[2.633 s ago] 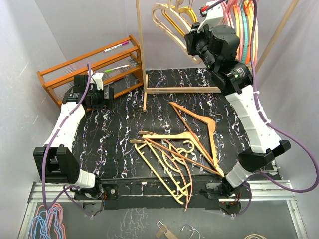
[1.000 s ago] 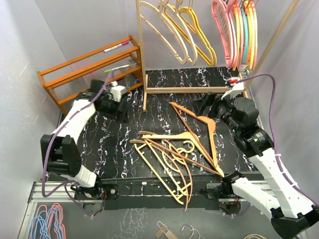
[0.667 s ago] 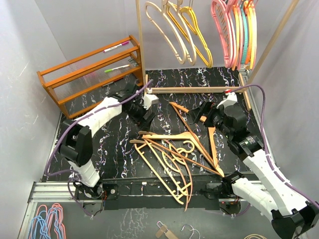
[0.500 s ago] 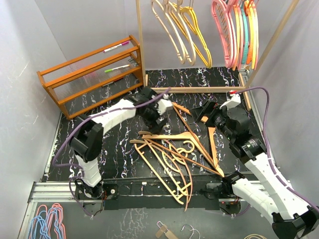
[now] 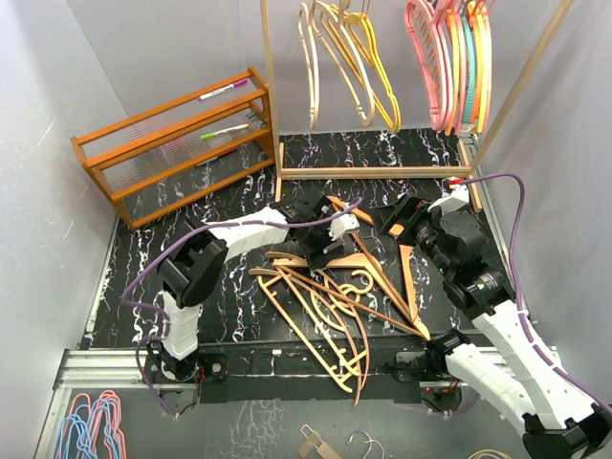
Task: Organize the hangers
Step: Pick up the hanger at the center of the board.
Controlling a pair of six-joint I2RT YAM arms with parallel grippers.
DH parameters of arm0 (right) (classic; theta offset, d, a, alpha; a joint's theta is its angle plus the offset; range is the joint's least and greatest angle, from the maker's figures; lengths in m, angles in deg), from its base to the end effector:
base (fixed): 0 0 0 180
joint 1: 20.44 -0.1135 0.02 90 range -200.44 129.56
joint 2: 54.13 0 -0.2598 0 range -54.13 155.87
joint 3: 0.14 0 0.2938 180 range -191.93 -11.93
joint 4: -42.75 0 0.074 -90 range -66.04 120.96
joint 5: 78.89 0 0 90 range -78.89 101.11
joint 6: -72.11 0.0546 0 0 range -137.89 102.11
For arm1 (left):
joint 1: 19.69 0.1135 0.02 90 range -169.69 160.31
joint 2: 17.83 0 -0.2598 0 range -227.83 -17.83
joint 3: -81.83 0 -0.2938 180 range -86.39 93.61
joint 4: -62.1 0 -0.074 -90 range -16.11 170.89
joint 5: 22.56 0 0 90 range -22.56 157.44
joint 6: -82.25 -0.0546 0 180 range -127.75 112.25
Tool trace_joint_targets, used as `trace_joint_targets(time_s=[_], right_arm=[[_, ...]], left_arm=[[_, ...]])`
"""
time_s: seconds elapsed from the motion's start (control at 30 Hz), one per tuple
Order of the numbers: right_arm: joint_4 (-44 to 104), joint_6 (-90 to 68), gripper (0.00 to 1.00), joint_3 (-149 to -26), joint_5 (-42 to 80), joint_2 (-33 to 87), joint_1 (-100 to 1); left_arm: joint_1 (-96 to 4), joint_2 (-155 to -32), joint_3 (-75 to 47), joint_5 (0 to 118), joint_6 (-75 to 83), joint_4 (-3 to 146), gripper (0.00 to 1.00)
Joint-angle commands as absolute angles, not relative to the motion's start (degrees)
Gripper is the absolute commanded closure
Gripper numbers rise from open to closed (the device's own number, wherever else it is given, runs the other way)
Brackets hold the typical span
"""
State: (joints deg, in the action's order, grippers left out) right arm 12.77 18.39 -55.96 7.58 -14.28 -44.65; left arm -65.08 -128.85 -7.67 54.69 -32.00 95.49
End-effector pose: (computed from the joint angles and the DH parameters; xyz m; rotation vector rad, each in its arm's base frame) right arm 0.2090 0.0903 0.3297 0.2413 1.8543 0.6858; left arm 0.3168 -0.3383 0.1502 1.5199 2.0240 -0.4290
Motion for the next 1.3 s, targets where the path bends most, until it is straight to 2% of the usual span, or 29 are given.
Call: trace_joint_targets(time_s=[0.0, 0.1, 0.23, 0.27, 0.33, 0.4, 0.63, 0.8, 1.0, 1.13, 1.27], right_arm=[[15.1, 18.6, 0.01, -56.0, 5.9, -14.9, -44.3], [15.1, 18.2, 0.01, -56.1, 5.7, -14.9, -44.3], [15.0, 17.8, 0.01, -56.1, 5.6, -14.5, -44.3], [15.1, 17.8, 0.01, -56.0, 5.6, -14.5, -44.3], [15.2, 17.8, 0.01, -55.7, 5.5, -14.6, -44.3], [15.3, 17.8, 0.01, -55.4, 5.2, -14.8, -44.3], [15.8, 16.8, 0.01, -54.2, 5.6, -15.1, -44.3], [18.7, 16.6, 0.01, -52.7, 9.6, -13.6, -44.3], [24.3, 17.4, 0.01, -50.6, 13.9, -11.1, -44.2], [30.1, 15.4, 0.01, -48.5, 23.5, -7.3, -44.2], [43.4, 15.3, 0.01, -40.6, 35.8, -6.3, -44.1]], left_arm=[[-66.1, -130.5, -8.5, 56.5, -32.7, 94.3, 0.21], [-66.2, -130.5, -9.2, 55.4, -33.3, 94.7, 0.26], [-66.3, -131.4, -9.1, 54.0, -34.0, 96.6, 0.37], [-66.3, -131.6, -9.0, 53.3, -34.3, 97.1, 0.44], [-66.3, -131.8, -8.6, 52.3, -34.7, 98.1, 0.67], [-66.2, -132.0, -7.7, 51.9, -35.4, 99.9, 0.99], [-66.0, -123.1, -10.1, 56.1, -41.2, 102.9, 1.00], [-65.0, -114.5, -13.3, 60.6, -48.7, 110.5, 1.00], [-59.5, -107.2, -15.0, 65.7, -53.5, 117.3, 1.00], [-52.8, -102.1, -15.1, 65.4, -54.2, 119.0, 1.00], [-48.9, -93.4, -18.8, 64.5, -56.5, 117.2, 1.00]])
